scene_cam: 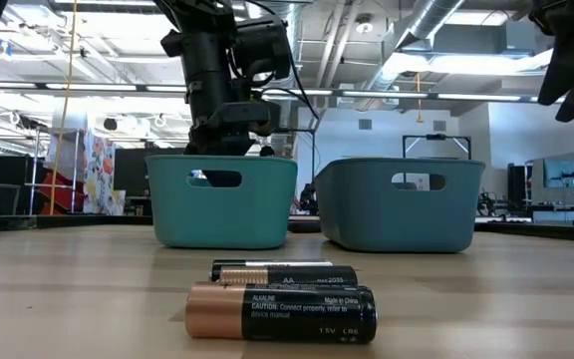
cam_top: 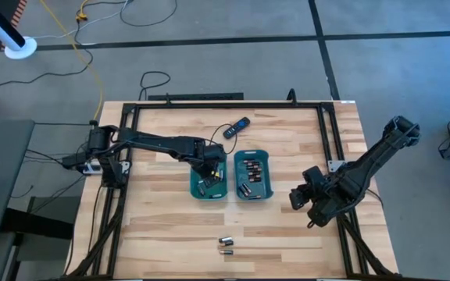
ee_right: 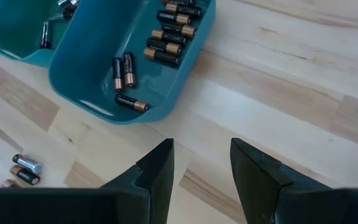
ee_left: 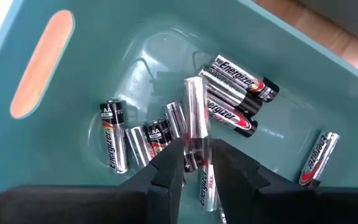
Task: Sort batteries
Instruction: Put the silver and black battery into the green bin
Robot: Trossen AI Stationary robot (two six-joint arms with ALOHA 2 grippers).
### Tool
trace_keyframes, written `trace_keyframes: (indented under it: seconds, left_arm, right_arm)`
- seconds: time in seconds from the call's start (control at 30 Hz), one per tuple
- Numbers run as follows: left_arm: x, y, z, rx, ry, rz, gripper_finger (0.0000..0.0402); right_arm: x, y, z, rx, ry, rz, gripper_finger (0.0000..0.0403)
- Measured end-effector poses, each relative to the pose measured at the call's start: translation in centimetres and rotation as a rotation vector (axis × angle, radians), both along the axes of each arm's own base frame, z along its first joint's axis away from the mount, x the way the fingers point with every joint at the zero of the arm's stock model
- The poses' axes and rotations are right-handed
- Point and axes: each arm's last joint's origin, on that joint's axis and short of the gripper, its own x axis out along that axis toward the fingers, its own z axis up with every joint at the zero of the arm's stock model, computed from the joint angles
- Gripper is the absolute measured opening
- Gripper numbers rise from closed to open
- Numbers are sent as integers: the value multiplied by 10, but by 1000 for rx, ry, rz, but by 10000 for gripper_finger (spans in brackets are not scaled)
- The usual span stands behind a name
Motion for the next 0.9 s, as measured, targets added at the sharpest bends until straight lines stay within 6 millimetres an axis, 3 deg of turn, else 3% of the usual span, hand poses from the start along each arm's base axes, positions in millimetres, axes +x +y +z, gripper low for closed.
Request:
trace_keyframes:
  seconds: [0.3, 0.67, 0.9]
  left_arm:
    - [0, 0, 0, -9, -2, 29, 109]
    - [0, 0, 0, -19, -5, 68, 187]
    - [1, -4, 12, -39, -54, 112, 191]
  right_arm:
    - [-1, -1, 0, -16, 17, 3, 172]
    - [-1, -1, 0, -41, 33, 49, 172]
    - [-1, -1, 0, -61, 45, 88, 172]
